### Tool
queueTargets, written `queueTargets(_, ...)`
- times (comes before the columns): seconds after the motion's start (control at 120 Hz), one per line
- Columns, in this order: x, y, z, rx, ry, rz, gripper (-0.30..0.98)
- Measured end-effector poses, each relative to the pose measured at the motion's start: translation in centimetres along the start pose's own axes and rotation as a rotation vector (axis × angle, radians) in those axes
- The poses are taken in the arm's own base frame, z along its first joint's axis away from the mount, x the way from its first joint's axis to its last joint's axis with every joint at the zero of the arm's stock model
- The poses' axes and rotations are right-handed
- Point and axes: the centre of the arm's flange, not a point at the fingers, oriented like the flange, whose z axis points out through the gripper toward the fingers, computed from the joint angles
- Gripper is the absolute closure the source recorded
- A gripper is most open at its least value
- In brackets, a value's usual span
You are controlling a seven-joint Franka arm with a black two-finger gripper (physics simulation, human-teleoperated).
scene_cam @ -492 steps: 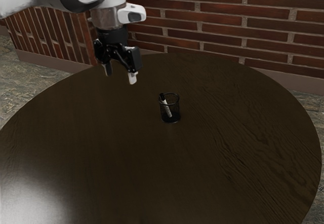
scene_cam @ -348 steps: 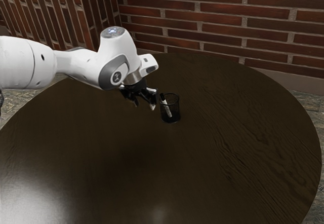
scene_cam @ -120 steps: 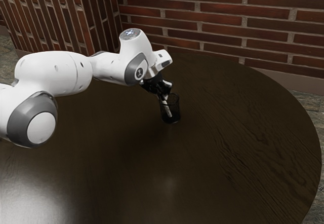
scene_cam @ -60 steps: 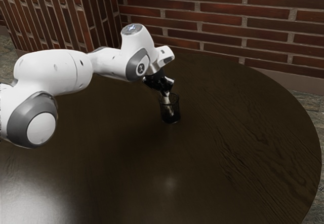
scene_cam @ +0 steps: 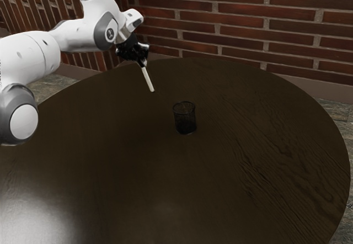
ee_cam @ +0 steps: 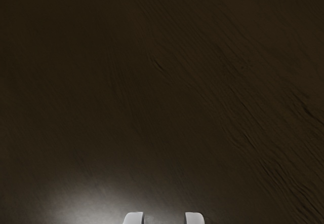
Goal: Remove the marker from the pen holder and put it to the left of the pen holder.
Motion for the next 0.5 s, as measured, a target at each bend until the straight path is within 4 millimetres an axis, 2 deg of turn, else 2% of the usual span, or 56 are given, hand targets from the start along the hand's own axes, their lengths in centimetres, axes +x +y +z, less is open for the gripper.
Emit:
queueTargets(0.125,1.4,-9.3,5.2,-0.056,-0.007,-0.172,0.69)
queueTargets(0.175,1.0,-12.1,8.1,-0.092,-0.023,-0.240,0.69)
queueTargets(0.225,0.3,-14.1,10.8,-0.136,-0.042,-0.308,0.70)
queueTargets(0.283,-0.2,-15.3,12.2,-0.198,-0.049,-0.388,0.70)
queueTargets(0.4,-1.0,-16.0,14.1,-0.304,-0.067,-0.513,0.70)
queueTargets(0.5,-2.6,-17.0,16.9,-0.357,-0.104,-0.601,0.68)
